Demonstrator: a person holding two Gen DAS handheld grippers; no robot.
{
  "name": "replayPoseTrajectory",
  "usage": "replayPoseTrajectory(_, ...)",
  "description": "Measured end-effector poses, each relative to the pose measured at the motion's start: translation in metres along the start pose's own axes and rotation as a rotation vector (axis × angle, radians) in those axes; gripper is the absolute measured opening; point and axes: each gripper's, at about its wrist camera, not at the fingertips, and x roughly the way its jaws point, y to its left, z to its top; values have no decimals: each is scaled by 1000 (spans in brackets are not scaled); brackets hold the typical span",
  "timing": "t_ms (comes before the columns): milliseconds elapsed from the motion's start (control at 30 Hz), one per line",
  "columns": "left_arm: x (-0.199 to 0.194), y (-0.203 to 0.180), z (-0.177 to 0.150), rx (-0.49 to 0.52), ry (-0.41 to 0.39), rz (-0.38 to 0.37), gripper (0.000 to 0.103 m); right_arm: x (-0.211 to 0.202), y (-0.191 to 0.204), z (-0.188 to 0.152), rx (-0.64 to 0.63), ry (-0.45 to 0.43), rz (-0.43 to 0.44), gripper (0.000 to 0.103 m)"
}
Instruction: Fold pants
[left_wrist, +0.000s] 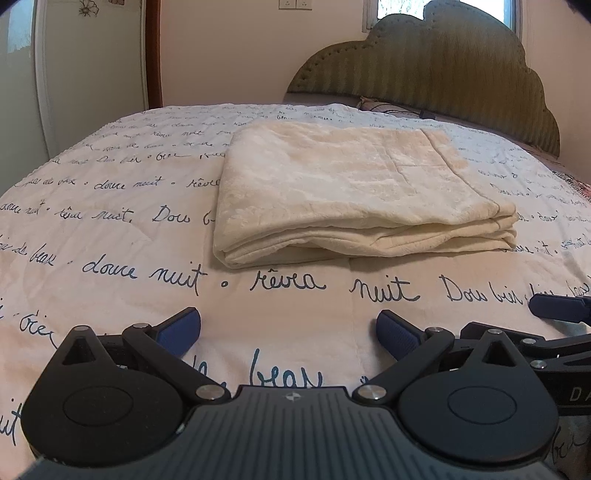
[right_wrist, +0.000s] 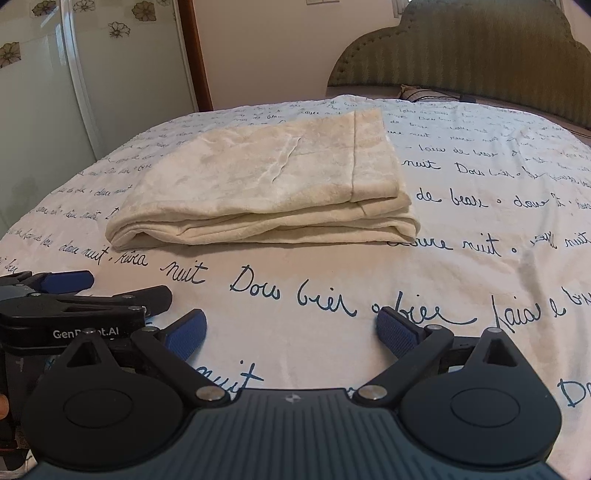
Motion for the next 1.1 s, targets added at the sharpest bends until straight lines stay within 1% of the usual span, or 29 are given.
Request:
replayPoseTrajectory(200,0,-1,0,1,0,1,103,1,4,-4,-24,-24,-18,103)
replayPoseTrajectory(367,0,-2,0,3,0,2,103,2,5,-4,-24,-21,-24,103)
replayPoseTrajectory(500,0,-2,0,3,0,2,103,0,8,-4,-27,-21,-54,103)
replayPoseTrajectory(567,0,-2,0,3,0,2,103,0,8,-3,-7,-10,-56,103)
replayPoseTrajectory(767,0,-2,0,3,0,2,103,-3,1,-1,87,13,-21,103)
replayPoseTrajectory(833,1,-2,0,4,0,2,103,-2,3,-4,62,3,-29,103)
replayPoseTrajectory(900,1,-2,0,2,2,4,103,-1,10,-10,3,-19,-51,103)
replayPoseTrajectory(1100,1,-2,0,0,0,0,103,-4,8,-11,5,-36,-44,103)
